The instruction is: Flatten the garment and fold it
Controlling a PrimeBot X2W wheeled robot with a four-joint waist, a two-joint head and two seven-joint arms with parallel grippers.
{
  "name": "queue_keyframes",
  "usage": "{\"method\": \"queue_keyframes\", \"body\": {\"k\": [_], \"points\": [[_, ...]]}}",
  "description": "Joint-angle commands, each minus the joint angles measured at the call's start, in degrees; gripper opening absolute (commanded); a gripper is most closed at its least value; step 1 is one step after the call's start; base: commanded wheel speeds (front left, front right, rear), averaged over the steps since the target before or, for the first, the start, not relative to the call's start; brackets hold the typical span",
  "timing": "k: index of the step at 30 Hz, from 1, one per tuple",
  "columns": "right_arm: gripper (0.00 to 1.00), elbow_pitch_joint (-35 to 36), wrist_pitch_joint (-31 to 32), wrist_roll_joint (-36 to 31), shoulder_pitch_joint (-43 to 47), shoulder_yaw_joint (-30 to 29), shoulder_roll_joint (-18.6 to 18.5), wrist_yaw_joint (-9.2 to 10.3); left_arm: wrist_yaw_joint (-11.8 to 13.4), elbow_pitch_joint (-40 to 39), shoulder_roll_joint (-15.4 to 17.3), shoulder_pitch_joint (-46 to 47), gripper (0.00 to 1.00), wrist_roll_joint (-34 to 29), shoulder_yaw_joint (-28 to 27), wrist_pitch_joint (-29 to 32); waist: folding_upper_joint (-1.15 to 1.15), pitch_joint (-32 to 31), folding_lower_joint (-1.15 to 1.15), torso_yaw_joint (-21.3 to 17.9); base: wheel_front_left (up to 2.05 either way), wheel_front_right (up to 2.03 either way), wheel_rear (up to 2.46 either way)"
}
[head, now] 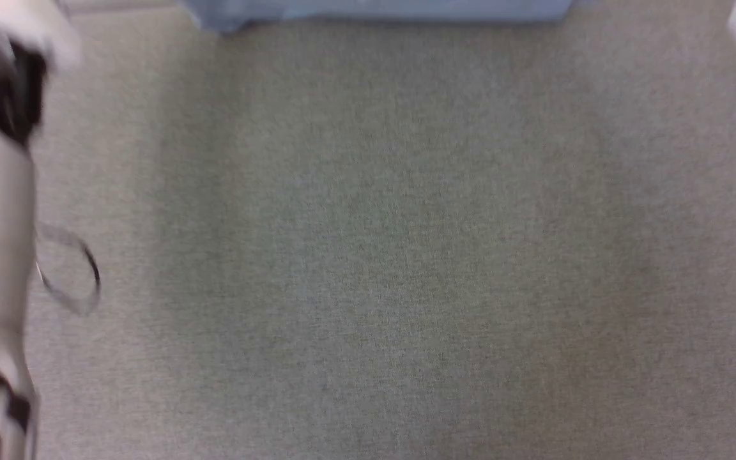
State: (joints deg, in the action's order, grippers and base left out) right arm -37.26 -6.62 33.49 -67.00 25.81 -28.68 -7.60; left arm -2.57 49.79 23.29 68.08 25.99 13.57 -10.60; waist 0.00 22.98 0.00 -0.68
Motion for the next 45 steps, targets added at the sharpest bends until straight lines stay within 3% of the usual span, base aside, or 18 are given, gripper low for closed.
{"method": "queue_keyframes", "body": {"k": [1,5,10,15,20,26,36,37,38,39,45], "points": [[0.0,2.1,-0.5,1.2,3.8,0.5,-1.3,0.11,-0.2,-1.4,0.5,-4.2,0.0,1.2,-0.9,-0.2,0.0,-4.8,0.0,0.6,0.0,0.0,0.0],[0.0,10.3,-0.3,4.2,17.1,-0.7,-4.8,0.11,2.0,-9.8,1.6,-18.6,0.0,3.2,-2.1,1.7,0.0,-10.1,0.0,0.8,0.0,0.0,0.0],[0.0,21.1,2.6,1.0,35.6,-8.4,-7.1,0.11,9.3,-31.7,2.9,-41.7,0.0,5.3,-3.8,7.6,0.0,-13.9,0.0,0.8,0.0,0.0,0.0],[0.0,32.3,9.1,-2.6,54.7,-19.9,-1.3,0.11,18.5,-54.3,3.7,-64.7,0.0,6.2,-5.4,14.6,0.0,-14.8,0.0,0.5,0.0,0.0,0.0],[0.0,42.6,17.5,-6.0,70.3,-27.8,6.9,0.11,25.9,-67.4,4.1,-80.6,0.0,5.6,-6.2,19.7,0.0,-15.2,0.0,0.7,0.0,0.0,0.0],[0.0,49.1,26.6,-8.2,83.3,-32.6,13.7,0.11,28.1,-71.7,4.5,-90.5,0.0,5.2,-4.1,22.9,0.0,-16.1,0.0,1.8,0.0,0.0,0.0],[0.0,53.6,42.8,-7.7,98.2,-37.7,21.6,0.11,29.0,-68.5,2.2,-97.1,0.0,8.8,-4.2,23.6,0.0,-17.2,0.0,3.9,0.0,0.0,0.0],[0.2,54.4,43.8,-7.2,98.7,-38.0,22.2,0.11,29.3,-68.1,2.1,-97.2,0.0,9.0,-4.7,23.2,0.0,-17.2,0.0,4.1,0.0,0.0,0.0],[0.49,55.5,44.4,-7.0,98.8,-38.1,22.4,0.11,29.2,-67.8,2.0,-97.1,0.0,9.2,-5.0,23.0,0.0,-17.1,0.0,4.2,0.0,0.0,0.0],[1.0,57.0,43.8,-7.2,98.3,-38.4,22.5,0.11,29.0,-67.8,1.7,-96.9,0.0,9.4,-5.2,22.5,0.0,-17.0,0.0,4.5,0.0,0.0,0.0],[1.0,62.9,37.1,-7.4,89.4,-39.7,21.6,0.11,27.8,-67.7,0.0,-94.5,0.0,9.6,-4.7,19.6,0.0,-15.3,0.0,5.8,0.0,0.0,0.0]]}}
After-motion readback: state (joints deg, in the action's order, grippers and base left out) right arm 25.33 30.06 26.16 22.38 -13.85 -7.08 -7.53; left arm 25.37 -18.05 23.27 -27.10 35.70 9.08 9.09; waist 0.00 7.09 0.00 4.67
